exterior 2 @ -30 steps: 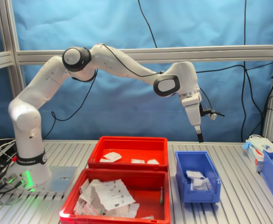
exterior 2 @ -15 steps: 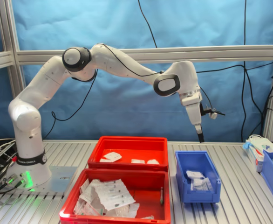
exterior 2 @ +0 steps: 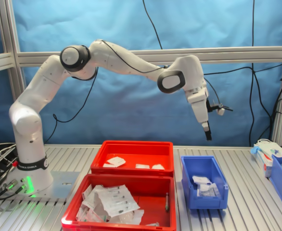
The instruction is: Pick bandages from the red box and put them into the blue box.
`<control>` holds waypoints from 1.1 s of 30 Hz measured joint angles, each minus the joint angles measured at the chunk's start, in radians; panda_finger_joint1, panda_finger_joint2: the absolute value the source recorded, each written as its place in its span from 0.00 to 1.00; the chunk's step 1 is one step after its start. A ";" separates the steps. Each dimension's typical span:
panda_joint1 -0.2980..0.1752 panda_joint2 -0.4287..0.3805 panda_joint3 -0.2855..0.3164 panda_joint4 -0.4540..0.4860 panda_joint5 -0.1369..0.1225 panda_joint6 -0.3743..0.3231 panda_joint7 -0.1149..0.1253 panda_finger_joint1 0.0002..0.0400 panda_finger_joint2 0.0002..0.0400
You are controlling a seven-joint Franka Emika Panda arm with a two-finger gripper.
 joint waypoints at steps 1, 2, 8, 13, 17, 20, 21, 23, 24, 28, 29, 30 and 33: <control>-0.008 -0.011 0.011 0.000 0.000 0.000 0.000 1.00 1.00; -0.024 -0.035 0.034 0.000 0.000 -0.002 0.000 1.00 1.00; -0.094 -0.123 0.128 0.000 -0.033 -0.063 0.000 1.00 1.00; -0.171 -0.198 0.229 0.000 -0.123 -0.132 0.000 1.00 1.00; -0.257 -0.269 0.343 -0.008 -0.189 -0.177 0.000 1.00 1.00; -0.304 -0.320 0.411 -0.036 -0.215 -0.195 0.000 1.00 1.00; -0.314 -0.333 0.425 -0.046 -0.220 -0.199 0.000 1.00 1.00; -0.332 -0.362 0.453 -0.072 -0.232 -0.204 0.000 1.00 1.00; -0.350 -0.393 0.479 -0.104 -0.244 -0.208 0.000 1.00 1.00; -0.394 -0.469 0.545 -0.197 -0.273 -0.215 0.000 1.00 1.00; -0.403 -0.484 0.558 -0.216 -0.278 -0.216 0.000 1.00 1.00; -0.413 -0.498 0.571 -0.235 -0.283 -0.217 0.000 1.00 1.00; -0.463 -0.558 0.637 -0.322 -0.309 -0.222 0.000 1.00 1.00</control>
